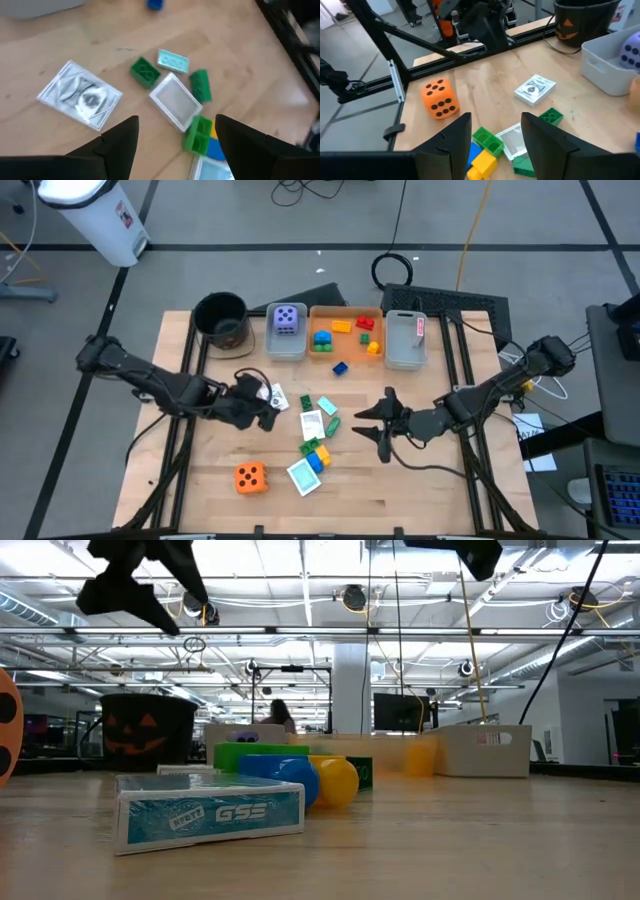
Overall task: Pick & Place Toys
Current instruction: Put the black deck of cards into the right gray bin
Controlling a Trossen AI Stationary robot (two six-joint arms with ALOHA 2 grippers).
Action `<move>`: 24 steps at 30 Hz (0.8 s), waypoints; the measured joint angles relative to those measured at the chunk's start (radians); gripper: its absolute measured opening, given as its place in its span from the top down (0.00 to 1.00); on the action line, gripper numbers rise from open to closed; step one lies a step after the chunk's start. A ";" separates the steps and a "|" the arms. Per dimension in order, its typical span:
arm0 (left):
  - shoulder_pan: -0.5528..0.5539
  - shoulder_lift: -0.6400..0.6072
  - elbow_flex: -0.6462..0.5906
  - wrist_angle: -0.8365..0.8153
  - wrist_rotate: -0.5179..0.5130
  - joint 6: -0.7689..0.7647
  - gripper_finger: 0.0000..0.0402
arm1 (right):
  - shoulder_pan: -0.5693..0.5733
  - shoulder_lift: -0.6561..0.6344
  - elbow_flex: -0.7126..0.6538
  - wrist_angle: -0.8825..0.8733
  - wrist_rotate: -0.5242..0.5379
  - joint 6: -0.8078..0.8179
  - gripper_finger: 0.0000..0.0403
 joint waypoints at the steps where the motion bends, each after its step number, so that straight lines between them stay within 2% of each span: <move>1: 0.016 0.000 0.000 -0.014 0.006 -0.032 0.33 | -0.007 -0.001 0.000 0.001 -0.001 -0.001 0.60; 5: 0.090 0.000 0.000 -0.031 0.011 -0.115 0.33 | -0.034 0.000 0.000 0.000 -0.001 -0.002 0.60; 11: 0.192 0.000 0.000 -0.031 0.030 -0.112 0.33 | -0.049 0.000 0.000 0.001 -0.004 -0.002 0.60; 24: 0.277 0.000 0.000 -0.018 0.021 -0.096 0.32 | -0.044 0.000 0.000 -0.037 -0.008 0.010 0.60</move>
